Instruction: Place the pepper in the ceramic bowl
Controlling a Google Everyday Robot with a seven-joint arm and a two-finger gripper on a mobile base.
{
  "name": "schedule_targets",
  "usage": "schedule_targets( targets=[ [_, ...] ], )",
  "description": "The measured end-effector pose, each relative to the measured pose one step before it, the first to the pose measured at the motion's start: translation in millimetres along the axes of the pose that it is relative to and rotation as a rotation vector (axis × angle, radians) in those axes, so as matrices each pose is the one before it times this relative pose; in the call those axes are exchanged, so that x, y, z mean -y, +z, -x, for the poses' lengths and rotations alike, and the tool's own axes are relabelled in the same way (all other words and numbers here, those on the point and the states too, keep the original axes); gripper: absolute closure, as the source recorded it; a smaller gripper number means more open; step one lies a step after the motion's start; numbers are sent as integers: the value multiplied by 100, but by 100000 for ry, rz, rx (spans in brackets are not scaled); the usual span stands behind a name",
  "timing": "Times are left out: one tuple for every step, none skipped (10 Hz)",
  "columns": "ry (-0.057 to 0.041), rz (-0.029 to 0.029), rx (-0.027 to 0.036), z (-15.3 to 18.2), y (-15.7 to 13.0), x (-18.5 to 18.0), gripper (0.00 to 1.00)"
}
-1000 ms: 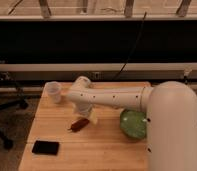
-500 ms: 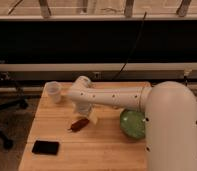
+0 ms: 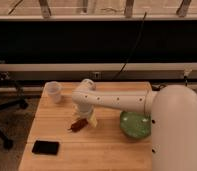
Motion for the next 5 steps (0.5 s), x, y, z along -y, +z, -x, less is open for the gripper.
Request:
schedule_targets(
  targets=[
    [-439,-1059,688,360,440,-335,20],
    [-805,-495,378,395,384,32,20],
    [-640,-132,275,336,284,60,20],
    [-380,-92,94,231,138,42,23],
    [-726,-181,-115,272,122,83,34]
  ],
)
